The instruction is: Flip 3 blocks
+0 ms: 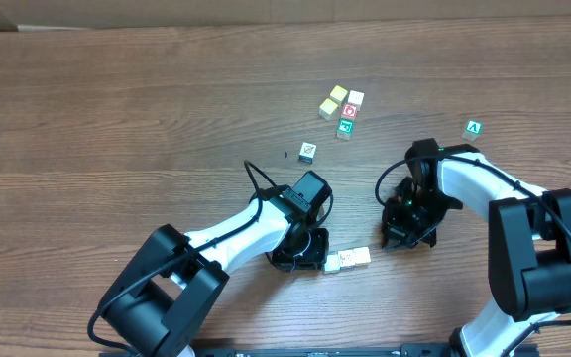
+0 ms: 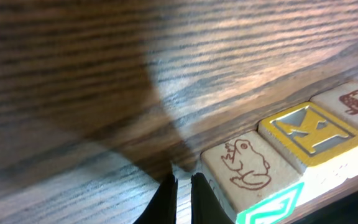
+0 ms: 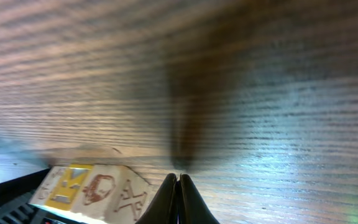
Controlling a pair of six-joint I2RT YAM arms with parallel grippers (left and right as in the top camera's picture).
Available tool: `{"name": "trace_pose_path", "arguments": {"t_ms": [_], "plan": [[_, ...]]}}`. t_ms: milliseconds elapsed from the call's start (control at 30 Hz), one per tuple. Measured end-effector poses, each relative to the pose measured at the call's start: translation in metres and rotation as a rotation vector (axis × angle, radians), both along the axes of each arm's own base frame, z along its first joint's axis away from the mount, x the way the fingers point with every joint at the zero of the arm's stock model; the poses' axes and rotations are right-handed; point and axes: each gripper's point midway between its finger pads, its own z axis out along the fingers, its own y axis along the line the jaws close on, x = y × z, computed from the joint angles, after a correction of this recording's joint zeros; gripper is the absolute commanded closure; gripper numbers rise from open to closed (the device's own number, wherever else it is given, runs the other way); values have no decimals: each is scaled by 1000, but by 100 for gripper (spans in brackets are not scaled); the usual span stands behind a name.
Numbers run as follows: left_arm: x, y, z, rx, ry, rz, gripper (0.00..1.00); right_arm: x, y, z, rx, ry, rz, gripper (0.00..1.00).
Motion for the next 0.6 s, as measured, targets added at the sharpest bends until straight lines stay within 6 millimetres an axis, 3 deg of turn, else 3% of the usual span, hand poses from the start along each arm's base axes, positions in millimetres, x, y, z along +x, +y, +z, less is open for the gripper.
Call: {"name": "trace_pose_path", "arguments": {"t_ms": [100, 600], "plan": [[-4, 1, 0, -1, 18, 3, 93, -6, 2, -4, 17, 10, -1, 96], [-1, -4, 0, -18, 24, 45, 91, 0, 19, -3, 109, -24, -11, 96]]}}
